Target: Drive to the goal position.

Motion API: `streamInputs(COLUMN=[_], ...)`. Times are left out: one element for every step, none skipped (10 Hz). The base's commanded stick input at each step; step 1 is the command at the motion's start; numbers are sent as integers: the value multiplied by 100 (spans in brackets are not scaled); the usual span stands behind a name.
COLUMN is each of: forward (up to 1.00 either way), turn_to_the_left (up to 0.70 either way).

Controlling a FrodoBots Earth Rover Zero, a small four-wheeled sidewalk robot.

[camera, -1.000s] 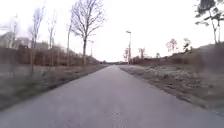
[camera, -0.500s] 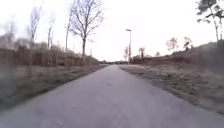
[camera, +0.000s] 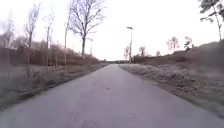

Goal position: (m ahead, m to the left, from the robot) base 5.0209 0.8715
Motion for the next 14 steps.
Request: streamInputs(forward=[100, 100, 100, 100, 100, 100, 100, 100, 100, 100, 100, 100, 100, 100], turn_to_the_left=[1, 1, 1, 1, 1, 4, 11, 15, 5, 1, 1, 1, 1, 1])
